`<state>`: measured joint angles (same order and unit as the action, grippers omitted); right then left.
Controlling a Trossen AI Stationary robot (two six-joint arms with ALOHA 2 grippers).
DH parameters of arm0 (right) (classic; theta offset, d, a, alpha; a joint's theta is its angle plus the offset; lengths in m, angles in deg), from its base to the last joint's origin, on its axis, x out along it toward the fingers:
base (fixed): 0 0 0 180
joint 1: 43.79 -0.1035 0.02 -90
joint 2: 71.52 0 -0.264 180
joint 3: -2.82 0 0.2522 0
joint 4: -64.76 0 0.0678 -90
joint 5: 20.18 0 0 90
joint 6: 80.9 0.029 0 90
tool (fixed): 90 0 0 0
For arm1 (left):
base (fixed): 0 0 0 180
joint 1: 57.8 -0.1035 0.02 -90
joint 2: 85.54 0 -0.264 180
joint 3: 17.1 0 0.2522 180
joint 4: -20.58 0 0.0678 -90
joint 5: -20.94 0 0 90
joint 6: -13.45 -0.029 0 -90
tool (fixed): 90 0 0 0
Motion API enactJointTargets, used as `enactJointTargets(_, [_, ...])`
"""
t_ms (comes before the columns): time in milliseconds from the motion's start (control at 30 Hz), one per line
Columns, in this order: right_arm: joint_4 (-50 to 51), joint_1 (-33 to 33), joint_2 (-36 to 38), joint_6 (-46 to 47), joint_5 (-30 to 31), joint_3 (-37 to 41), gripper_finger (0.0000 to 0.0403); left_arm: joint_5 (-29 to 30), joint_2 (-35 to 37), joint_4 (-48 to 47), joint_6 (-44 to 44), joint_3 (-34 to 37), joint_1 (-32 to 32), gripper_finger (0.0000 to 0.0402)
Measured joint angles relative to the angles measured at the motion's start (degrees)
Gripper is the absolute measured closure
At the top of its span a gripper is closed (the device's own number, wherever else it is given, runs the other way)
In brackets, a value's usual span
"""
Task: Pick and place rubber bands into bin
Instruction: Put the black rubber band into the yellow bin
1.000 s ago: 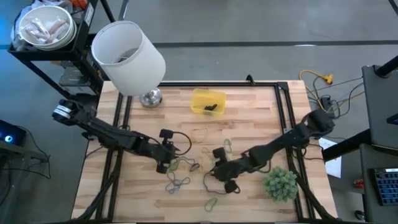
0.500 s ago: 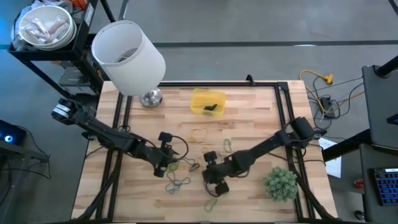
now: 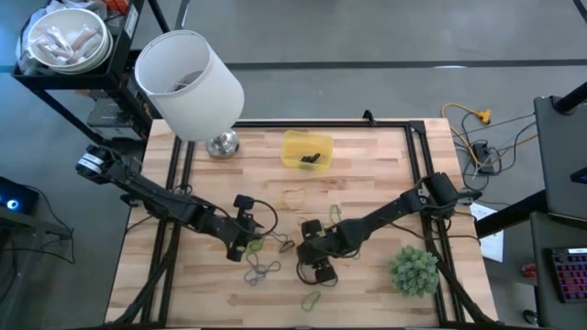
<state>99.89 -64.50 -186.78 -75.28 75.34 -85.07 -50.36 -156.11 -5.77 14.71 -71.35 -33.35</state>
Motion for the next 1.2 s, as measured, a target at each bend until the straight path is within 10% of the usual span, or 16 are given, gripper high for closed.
enactJointTargets(1200, [0.7, 1.0, 0.1, -6.3, 0.4, -0.9, 0.0394, 0.0, 0.0, 0.0, 0.0, 0.0, 0.0, 0.0285])
